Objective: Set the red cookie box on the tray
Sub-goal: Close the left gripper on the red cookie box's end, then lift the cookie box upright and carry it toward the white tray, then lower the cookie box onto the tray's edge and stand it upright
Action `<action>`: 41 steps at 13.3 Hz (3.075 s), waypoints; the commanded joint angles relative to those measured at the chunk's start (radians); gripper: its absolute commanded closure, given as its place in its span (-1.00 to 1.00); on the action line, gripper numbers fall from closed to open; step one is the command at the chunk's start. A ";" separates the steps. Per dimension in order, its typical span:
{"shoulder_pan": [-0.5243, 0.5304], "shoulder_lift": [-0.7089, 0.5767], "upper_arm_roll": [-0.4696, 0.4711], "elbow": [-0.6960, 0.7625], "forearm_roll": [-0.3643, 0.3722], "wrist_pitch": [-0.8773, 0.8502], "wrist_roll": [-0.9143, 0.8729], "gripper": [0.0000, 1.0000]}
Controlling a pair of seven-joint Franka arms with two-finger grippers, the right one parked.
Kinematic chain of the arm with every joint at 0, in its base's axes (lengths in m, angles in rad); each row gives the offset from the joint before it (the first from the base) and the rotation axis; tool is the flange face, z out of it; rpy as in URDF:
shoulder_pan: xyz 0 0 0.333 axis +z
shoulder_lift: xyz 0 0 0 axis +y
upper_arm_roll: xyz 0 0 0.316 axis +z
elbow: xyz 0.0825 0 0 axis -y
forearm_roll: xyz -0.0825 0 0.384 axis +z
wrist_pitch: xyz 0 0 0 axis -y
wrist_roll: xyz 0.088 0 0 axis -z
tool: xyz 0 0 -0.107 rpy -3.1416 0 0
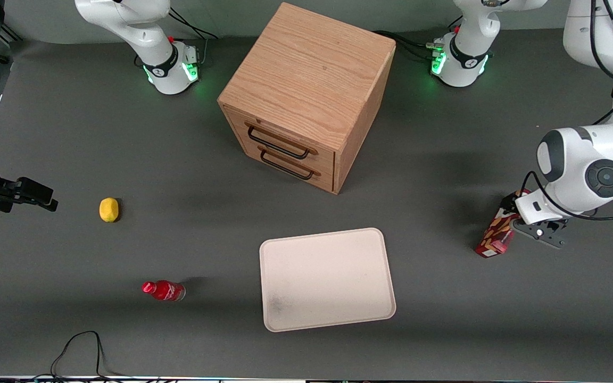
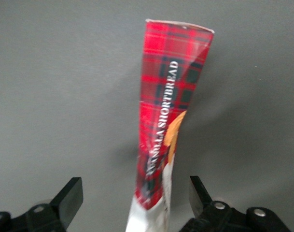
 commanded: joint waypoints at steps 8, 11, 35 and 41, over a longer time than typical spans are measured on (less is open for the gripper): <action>-0.025 0.023 0.006 -0.007 -0.166 0.038 0.132 1.00; -0.027 0.010 0.006 0.015 -0.163 0.032 0.129 1.00; -0.398 0.591 -0.091 1.135 -0.129 -0.424 -1.095 1.00; -0.397 0.594 -0.097 1.040 -0.117 -0.365 -1.095 1.00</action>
